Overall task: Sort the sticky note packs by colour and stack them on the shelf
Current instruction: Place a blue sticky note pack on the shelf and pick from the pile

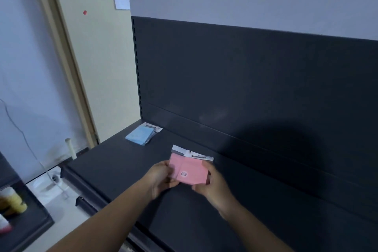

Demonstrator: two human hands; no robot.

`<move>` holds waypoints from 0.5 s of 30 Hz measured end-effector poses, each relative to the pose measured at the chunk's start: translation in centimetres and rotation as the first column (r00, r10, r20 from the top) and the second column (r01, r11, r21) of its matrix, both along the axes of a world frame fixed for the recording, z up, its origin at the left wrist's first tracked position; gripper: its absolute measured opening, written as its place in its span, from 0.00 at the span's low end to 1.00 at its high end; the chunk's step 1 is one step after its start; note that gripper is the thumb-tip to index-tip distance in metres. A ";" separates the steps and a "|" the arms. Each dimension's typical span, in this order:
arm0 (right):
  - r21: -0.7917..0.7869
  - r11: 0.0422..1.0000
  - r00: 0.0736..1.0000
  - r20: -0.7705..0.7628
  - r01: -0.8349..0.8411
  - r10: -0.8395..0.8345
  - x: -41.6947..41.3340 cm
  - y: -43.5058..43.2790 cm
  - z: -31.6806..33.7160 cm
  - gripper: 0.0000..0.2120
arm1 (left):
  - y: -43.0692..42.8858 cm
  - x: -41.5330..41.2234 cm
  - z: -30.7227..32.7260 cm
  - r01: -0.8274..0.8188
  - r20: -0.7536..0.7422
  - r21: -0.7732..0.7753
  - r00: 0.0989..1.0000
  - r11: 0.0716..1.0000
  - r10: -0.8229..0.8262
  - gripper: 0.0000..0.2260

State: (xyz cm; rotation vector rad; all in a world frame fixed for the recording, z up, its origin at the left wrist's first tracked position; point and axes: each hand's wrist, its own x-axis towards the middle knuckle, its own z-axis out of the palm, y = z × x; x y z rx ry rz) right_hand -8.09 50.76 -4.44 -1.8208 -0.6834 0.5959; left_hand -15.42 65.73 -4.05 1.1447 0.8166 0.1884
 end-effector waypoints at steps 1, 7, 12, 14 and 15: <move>-0.015 1.000 0.998 0.058 0.012 -0.011 0.2 0.8 -0.2 0.32 | 0.7 0.4 -0.1 0.008 -0.008 0.004 1.000 1.000 -0.008 0.13; -0.015 0.982 0.978 0.094 0.190 -0.187 1.4 5.4 -1.4 0.27 | 4.9 3.3 -0.4 0.067 -0.043 0.103 0.997 0.992 -0.063 0.11; -0.013 0.942 0.912 0.255 0.336 -0.322 1.6 9.4 -2.2 0.22 | 8.0 5.3 -1.1 0.089 -0.019 0.340 0.996 0.936 -0.088 0.11; -0.039 0.933 0.878 0.352 0.358 -0.323 1.4 10.4 -2.5 0.21 | 8.9 5.7 -1.6 0.129 -0.077 0.517 0.992 0.846 -0.104 0.15; -0.043 0.929 0.863 0.388 0.368 -0.324 1.4 10.9 -2.7 0.21 | 9.4 5.9 -1.9 0.179 -0.156 0.636 0.982 0.751 -0.101 0.16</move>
